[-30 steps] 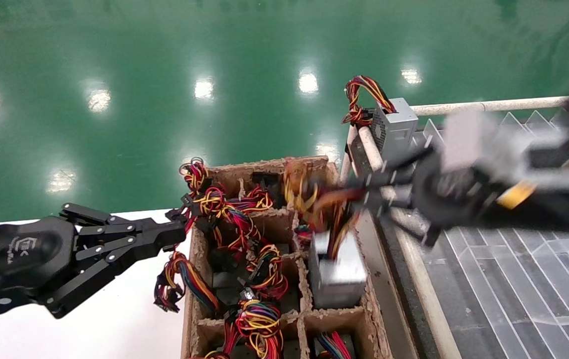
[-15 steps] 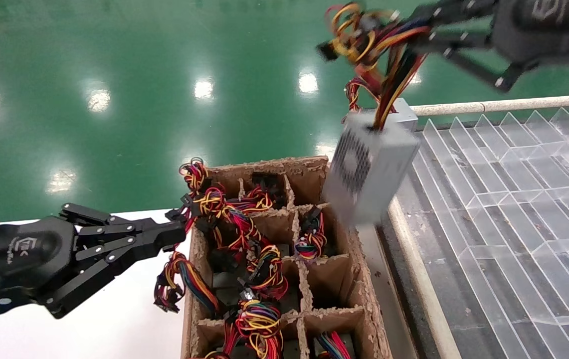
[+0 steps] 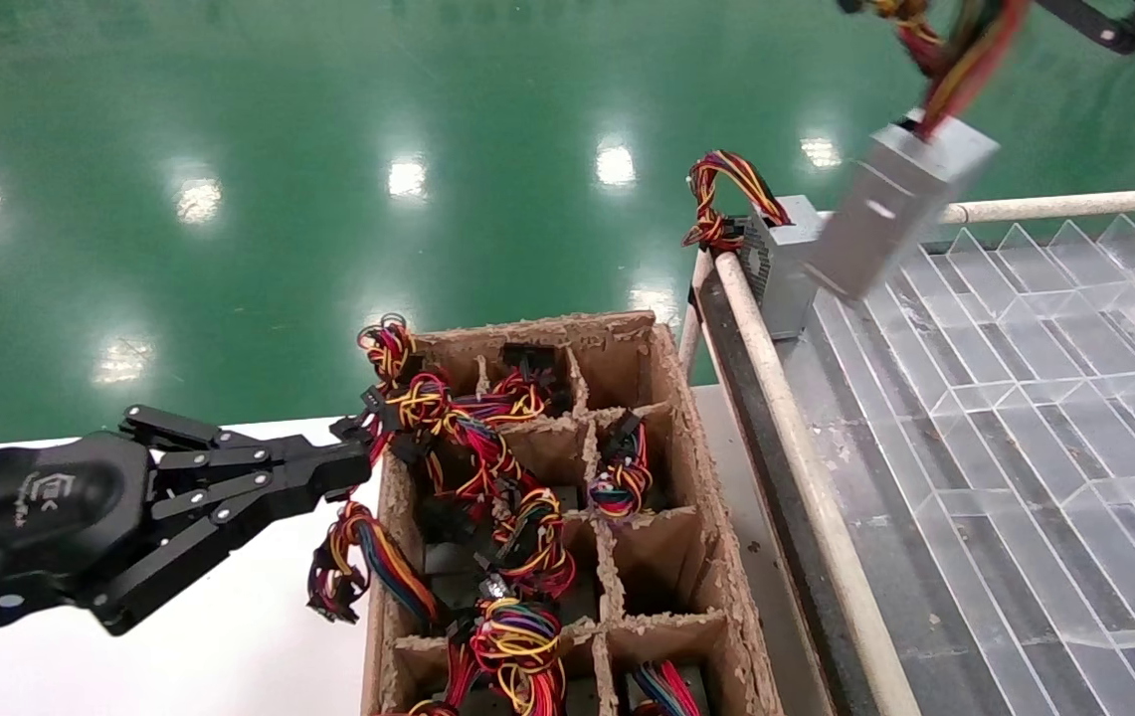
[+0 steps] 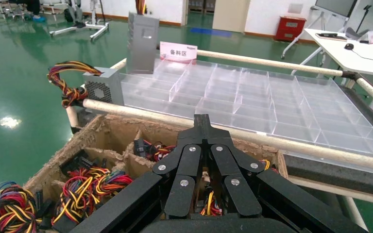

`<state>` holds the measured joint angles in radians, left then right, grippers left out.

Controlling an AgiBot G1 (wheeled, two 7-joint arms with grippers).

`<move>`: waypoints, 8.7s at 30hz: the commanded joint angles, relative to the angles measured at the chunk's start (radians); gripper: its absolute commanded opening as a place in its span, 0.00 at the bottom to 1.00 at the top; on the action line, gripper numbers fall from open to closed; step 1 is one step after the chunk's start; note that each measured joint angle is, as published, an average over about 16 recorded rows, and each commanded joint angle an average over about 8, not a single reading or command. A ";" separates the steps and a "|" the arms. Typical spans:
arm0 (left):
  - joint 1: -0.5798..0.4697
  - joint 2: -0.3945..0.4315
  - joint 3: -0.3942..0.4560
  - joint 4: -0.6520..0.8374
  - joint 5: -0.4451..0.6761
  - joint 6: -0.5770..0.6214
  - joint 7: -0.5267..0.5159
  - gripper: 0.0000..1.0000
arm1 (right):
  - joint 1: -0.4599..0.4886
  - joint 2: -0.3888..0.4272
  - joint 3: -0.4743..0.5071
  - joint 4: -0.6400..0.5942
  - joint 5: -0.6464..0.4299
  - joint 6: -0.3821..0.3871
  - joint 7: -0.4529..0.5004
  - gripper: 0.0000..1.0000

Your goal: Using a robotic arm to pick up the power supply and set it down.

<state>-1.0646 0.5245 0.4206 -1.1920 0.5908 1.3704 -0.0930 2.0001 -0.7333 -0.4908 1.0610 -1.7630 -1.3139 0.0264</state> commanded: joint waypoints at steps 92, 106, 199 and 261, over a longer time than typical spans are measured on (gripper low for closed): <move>0.000 0.000 0.000 0.000 0.000 0.000 0.000 0.00 | 0.032 -0.383 0.015 -1.033 -0.039 0.782 -0.783 0.00; 0.000 0.000 0.000 0.000 0.000 0.000 0.000 0.00 | 0.011 -0.386 0.075 -1.019 0.051 0.702 -0.845 0.00; 0.000 0.000 0.000 0.000 0.000 0.000 0.000 0.00 | 0.114 -0.373 -0.065 -1.063 -0.149 0.365 -0.828 1.00; 0.000 0.000 0.000 0.000 0.000 0.000 0.000 1.00 | -0.788 0.066 0.181 0.063 0.890 -0.123 0.034 1.00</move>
<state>-1.0646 0.5245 0.4206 -1.1920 0.5908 1.3704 -0.0930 1.2121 -0.6671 -0.3098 1.1239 -0.8729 -1.4371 0.0598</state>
